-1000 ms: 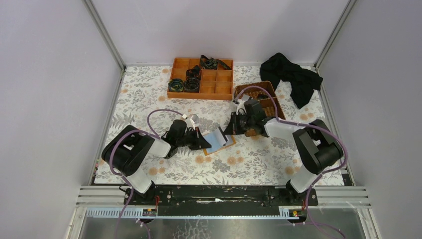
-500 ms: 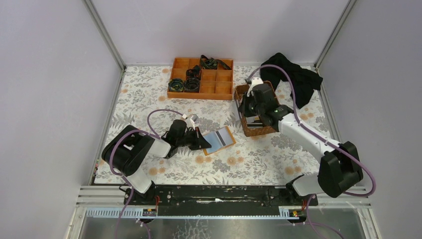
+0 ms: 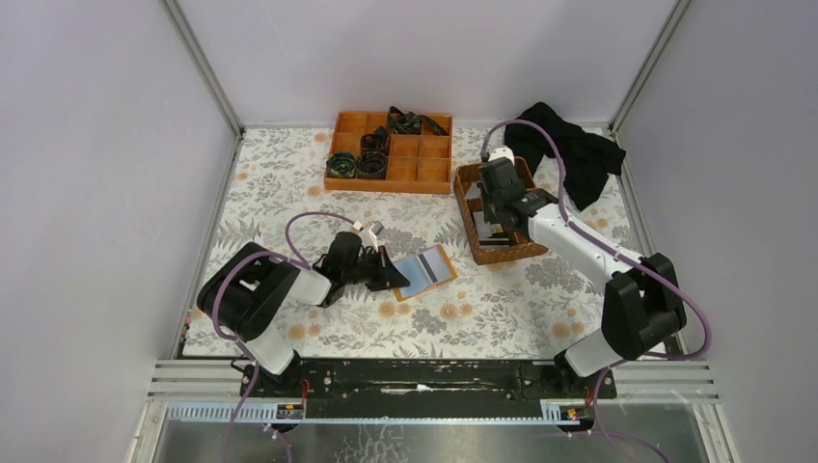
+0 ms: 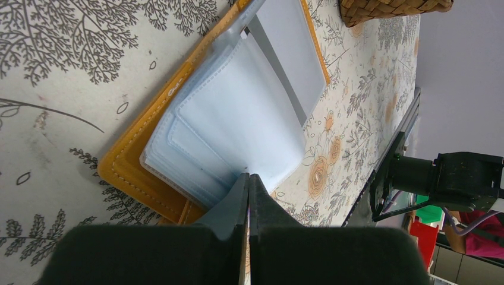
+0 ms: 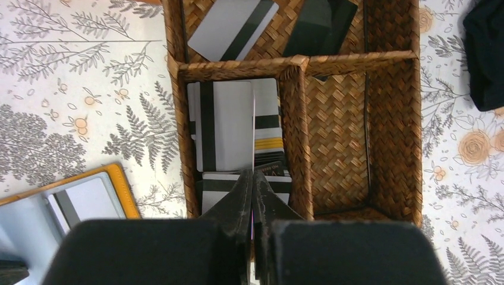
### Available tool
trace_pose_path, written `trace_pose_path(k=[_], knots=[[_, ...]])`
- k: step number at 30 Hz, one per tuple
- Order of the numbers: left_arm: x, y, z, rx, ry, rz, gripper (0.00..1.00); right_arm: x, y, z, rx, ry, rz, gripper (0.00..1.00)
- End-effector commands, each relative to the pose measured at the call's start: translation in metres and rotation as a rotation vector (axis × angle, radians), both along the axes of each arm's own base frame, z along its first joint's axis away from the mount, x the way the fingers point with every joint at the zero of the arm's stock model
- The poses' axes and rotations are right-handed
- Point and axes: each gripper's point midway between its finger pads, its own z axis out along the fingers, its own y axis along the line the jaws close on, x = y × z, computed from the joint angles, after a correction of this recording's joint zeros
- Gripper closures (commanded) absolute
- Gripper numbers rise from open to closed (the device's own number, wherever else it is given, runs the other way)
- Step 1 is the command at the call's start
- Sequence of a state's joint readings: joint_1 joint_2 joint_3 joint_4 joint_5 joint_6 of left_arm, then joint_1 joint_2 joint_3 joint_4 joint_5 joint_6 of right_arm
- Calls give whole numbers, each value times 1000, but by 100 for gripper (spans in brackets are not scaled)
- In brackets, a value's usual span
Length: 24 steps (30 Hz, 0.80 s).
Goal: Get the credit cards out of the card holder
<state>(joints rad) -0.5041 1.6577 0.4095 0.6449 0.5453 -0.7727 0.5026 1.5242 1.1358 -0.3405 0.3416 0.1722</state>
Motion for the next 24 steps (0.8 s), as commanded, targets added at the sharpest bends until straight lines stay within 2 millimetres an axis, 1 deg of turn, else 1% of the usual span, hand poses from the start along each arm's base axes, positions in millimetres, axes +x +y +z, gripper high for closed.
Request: trace_pose_path(k=[1,4,9,10,11,12,14,17,20,24], knots=[[-13,6,-16,38,54,-13,100,4,-10,7,-46,-25,-24,100],[-13,6,-18,37,59,-13,100,6,-8,-7,-50,-3,-22,100],[-14,6,-20,39,67,-15,100,16,-2,-31,-58,39,-18,100],[-14,6,-20,38,68,-17,100,19,1,-32,-50,39,-14,100],[-14,6,-20,38,68,-17,100,21,4,-42,-53,59,-9,100],[-14,7,-20,40,69,-14,100,22,7,-48,-49,72,-1,100],[-15,7,-22,43,72,-14,100,25,14,-54,-30,92,15,100],[-15,7,-24,46,77,-14,100,27,25,-58,7,107,43,100],[-15,7,-26,49,82,-13,100,28,29,-58,21,110,55,100],[-14,7,-28,52,86,-11,100,26,34,-49,55,97,72,100]])
